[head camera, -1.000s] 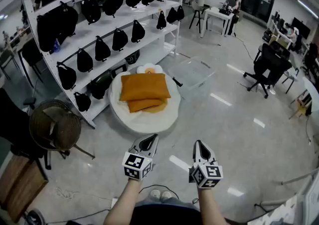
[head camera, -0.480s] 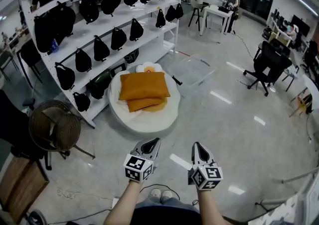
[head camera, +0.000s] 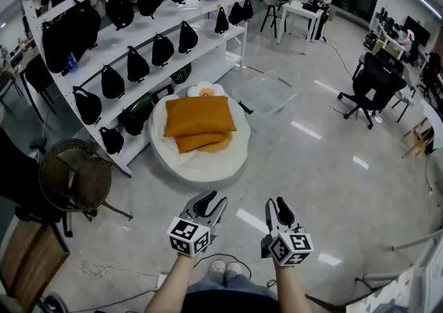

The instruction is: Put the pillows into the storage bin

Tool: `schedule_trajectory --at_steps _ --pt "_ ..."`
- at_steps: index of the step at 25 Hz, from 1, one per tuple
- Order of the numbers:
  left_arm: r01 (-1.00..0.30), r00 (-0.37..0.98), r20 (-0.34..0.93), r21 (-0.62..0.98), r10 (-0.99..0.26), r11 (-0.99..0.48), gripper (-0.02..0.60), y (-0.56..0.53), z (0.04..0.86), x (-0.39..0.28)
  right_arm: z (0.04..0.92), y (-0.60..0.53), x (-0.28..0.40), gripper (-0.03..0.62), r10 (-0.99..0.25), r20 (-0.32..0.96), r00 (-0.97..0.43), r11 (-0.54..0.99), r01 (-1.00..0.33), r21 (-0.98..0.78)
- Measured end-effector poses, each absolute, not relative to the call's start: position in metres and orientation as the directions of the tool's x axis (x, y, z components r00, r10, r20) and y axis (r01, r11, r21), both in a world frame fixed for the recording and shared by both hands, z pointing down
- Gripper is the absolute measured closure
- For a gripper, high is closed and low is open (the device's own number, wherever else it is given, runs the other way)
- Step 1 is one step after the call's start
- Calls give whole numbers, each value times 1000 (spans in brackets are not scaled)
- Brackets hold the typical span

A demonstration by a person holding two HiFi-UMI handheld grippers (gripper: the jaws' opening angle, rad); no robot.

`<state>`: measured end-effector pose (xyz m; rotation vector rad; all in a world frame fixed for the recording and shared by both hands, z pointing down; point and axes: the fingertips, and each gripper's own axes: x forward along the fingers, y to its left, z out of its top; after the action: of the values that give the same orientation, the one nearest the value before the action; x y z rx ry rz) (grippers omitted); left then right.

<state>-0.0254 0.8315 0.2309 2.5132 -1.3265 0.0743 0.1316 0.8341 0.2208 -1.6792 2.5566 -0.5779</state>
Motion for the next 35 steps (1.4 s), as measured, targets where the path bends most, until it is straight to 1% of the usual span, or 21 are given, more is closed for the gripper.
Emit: schedule_trajectory --at_steps 3,6,14,21,29,35 --pt "-810 578 175 240 -797 -534 431 831 230 -31 222 835 128 453 -893 181 -411 340 -882 -327" --pt "-804 585 163 243 -795 -542 426 830 227 -37 222 836 125 442 -899 179 -399 328 -886 -328" --pt "-781 617 135 228 -776 -581 422 829 221 -46 209 847 122 441 -930 138 -341 285 -905 -315" --pt "-763 636 73 208 -768 -612 420 807 195 -44 179 832 123 442 -945 81 -316 280 -913 -297" --pt "-739 663 44 202 -747 -643 420 754 193 -19 181 787 132 441 -945 73 -318 288 -919 -271" --pt "-751 651 61 201 -757 -629 420 693 210 -1 197 720 148 442 -936 78 -343 309 -909 -281"
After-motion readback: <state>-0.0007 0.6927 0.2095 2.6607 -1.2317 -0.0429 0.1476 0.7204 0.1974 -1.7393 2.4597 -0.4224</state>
